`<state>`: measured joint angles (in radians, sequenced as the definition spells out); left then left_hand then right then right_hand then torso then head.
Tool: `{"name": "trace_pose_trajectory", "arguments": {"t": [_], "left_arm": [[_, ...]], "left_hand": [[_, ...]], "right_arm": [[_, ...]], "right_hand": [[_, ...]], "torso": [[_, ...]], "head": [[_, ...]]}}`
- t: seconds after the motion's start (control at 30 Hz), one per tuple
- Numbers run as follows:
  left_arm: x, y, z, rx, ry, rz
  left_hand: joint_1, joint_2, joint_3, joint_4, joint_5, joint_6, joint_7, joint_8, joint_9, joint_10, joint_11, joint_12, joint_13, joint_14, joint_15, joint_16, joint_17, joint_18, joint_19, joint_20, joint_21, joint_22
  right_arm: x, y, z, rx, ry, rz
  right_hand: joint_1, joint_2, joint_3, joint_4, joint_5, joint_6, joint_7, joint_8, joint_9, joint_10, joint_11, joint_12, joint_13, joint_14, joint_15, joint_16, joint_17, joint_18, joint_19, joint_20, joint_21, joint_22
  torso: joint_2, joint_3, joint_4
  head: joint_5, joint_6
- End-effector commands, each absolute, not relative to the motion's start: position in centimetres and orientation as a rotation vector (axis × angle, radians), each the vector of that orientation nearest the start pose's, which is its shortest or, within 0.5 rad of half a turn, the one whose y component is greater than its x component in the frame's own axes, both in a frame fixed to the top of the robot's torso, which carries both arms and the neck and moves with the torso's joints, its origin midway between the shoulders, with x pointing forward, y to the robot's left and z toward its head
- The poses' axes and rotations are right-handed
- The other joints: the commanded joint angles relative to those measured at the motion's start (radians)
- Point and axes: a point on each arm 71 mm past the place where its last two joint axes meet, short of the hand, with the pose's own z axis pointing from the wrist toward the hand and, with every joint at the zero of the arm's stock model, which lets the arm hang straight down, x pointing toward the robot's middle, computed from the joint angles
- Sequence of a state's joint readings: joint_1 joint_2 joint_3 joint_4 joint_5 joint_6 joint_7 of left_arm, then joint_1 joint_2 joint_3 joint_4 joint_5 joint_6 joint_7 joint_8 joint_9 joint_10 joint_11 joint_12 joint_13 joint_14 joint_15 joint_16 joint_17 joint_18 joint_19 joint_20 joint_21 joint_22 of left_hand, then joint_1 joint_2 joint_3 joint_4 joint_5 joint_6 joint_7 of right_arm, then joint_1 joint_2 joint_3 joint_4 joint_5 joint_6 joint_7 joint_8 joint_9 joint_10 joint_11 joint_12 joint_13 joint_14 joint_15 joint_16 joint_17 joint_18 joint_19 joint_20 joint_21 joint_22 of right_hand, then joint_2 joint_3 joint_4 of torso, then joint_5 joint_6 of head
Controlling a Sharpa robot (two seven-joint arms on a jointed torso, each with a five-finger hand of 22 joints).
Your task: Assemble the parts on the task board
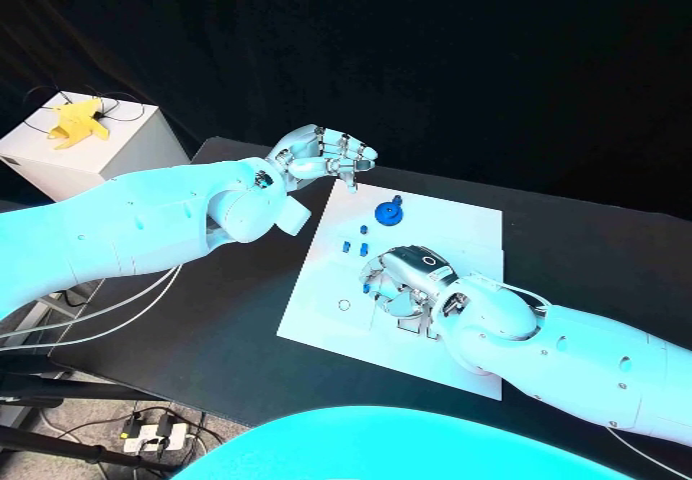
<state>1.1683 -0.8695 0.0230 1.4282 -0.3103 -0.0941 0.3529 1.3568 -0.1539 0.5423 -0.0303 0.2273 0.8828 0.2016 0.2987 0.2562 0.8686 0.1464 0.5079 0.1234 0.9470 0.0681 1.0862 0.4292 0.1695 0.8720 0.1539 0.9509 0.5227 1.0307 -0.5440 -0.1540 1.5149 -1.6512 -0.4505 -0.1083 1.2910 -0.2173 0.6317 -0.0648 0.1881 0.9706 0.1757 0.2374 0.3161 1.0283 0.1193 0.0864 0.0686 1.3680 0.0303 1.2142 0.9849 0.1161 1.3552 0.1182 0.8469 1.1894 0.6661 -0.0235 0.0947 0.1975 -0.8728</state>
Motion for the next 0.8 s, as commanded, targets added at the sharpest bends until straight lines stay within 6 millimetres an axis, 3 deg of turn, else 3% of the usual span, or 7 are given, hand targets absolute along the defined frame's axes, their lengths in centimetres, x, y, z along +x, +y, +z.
{"name": "trace_pose_trajectory", "arguments": {"t": [0.03, 0.3, 0.43, 0.57, 0.6, 0.67, 0.8], "left_arm": [[50.1, 23.4, -17.6, -0.784, 1.574, -1.559], [50.1, 23.5, -17.6, -0.786, 1.573, -1.555], [50.1, 23.7, -17.6, -0.787, 1.572, -1.552], [50.1, 23.8, -17.6, -0.788, 1.570, -1.550], [50.1, 23.9, -17.6, -0.788, 1.570, -1.550], [50.1, 23.9, -17.7, -0.789, 1.570, -1.549], [50.1, 24.0, -17.7, -0.789, 1.570, -1.548]], "left_hand": [[0.008, 0.003, -0.005, 0.001, 0.002, 0.000, 0.002, 0.003, 0.002, -0.008, -0.002, -0.005, -0.002, -0.008, 0.000, -0.005, -0.001, 0.015, 0.007, 0.003, -0.006, -0.001], [0.008, 0.003, -0.005, 0.001, 0.002, 0.000, 0.002, 0.003, 0.002, -0.008, -0.002, -0.005, -0.002, -0.008, 0.000, -0.005, -0.001, 0.015, 0.007, 0.003, -0.006, -0.001], [0.008, 0.003, -0.005, 0.001, 0.002, 0.000, 0.002, 0.003, 0.002, -0.008, -0.002, -0.005, -0.002, -0.008, 0.000, -0.005, -0.001, 0.015, 0.007, 0.003, -0.006, -0.001], [0.009, 0.003, -0.006, 0.001, 0.002, -0.002, 0.002, 0.004, 0.001, -0.011, -0.002, -0.004, -0.003, -0.008, 0.000, -0.005, -0.002, 0.015, 0.007, 0.003, -0.007, -0.002], [0.009, 0.003, -0.006, 0.001, 0.002, -0.002, 0.002, 0.004, 0.001, -0.011, -0.002, -0.004, -0.003, -0.008, 0.000, -0.005, -0.002, 0.015, 0.007, 0.003, -0.007, -0.002], [0.009, 0.003, -0.006, 0.001, 0.002, -0.002, 0.002, 0.004, 0.001, -0.011, -0.002, -0.004, -0.003, -0.008, 0.000, -0.005, -0.002, 0.015, 0.007, 0.003, -0.007, -0.002], [0.008, 0.002, -0.007, 0.001, 0.001, -0.002, 0.002, 0.004, 0.001, -0.011, -0.002, -0.004, -0.003, -0.008, 0.001, -0.006, -0.002, 0.015, 0.007, 0.003, -0.008, -0.002]], "right_arm": [[40.1, -5.0, -27.2, -0.403, 1.604, 0.931], [40.0, -6.4, -26.1, -0.331, 1.563, 0.956], [40.7, -8.0, -24.8, -0.293, 1.584, 0.951], [41.7, -10.0, -23.2, -0.289, 1.632, 0.967], [41.9, -10.6, -22.8, -0.298, 1.643, 0.966], [42.4, -11.7, -22.1, -0.315, 1.667, 0.955], [43.3, -14.0, -21.2, -0.345, 1.710, 0.899]], "right_hand": [[0.007, -0.004, -0.006, -0.002, 0.008, -0.008, 0.000, -0.006, -0.002, -0.007, 0.000, 0.009, 0.001, -0.004, -0.001, 0.003, -0.001, 0.016, -0.005, 0.003, 0.001, 0.000], [0.011, -0.016, -0.024, -0.011, 0.014, -0.045, -0.001, -0.035, -0.014, -0.039, 0.001, 0.027, 0.001, -0.014, 0.000, 0.002, -0.022, 0.019, -0.009, 0.004, -0.015, -0.007], [0.006, -0.015, -0.033, -0.007, 0.016, -0.045, -0.001, -0.038, -0.015, -0.030, -0.001, 0.045, 0.005, -0.006, -0.002, 0.014, -0.014, 0.016, -0.001, 0.004, 0.002, 0.001], [0.002, -0.010, -0.039, -0.003, 0.020, -0.043, -0.001, -0.041, -0.016, -0.018, -0.003, 0.068, 0.006, 0.023, -0.005, 0.048, 0.028, 0.006, 0.027, 0.001, 0.063, 0.032], [0.003, -0.010, -0.040, -0.003, 0.034, -0.037, 0.006, -0.040, -0.016, -0.017, 0.000, 0.075, 0.006, 0.038, -0.004, 0.065, 0.052, 0.001, 0.039, 0.001, 0.087, 0.044], [0.000, -0.013, -0.047, -0.002, 0.043, -0.043, -0.007, -0.045, -0.017, -0.018, -0.008, 0.083, 0.004, 0.056, -0.009, 0.084, 0.078, -0.004, 0.056, -0.002, 0.122, 0.061], [-0.010, -0.026, -0.071, 0.003, 0.056, -0.046, -0.007, -0.049, -0.018, -0.027, -0.009, 0.089, 0.002, 0.072, -0.010, 0.101, 0.103, -0.009, 0.068, -0.005, 0.144, 0.072]], "torso": [[0.000, -0.0004, -0.0004], [-0.003, -0.0020, -0.0022], [-0.003, -0.0017, -0.0038], [-0.004, -0.0016, -0.0097], [-0.005, -0.0018, -0.0111], [-0.005, -0.0015, -0.0143], [-0.007, -0.0012, -0.0207]], "head": [[-0.004, 0.000], [-0.020, 0.000], [-0.040, 0.000], [-0.056, 0.000], [-0.060, 0.000], [-0.066, 0.000], [-0.077, 0.000]]}}
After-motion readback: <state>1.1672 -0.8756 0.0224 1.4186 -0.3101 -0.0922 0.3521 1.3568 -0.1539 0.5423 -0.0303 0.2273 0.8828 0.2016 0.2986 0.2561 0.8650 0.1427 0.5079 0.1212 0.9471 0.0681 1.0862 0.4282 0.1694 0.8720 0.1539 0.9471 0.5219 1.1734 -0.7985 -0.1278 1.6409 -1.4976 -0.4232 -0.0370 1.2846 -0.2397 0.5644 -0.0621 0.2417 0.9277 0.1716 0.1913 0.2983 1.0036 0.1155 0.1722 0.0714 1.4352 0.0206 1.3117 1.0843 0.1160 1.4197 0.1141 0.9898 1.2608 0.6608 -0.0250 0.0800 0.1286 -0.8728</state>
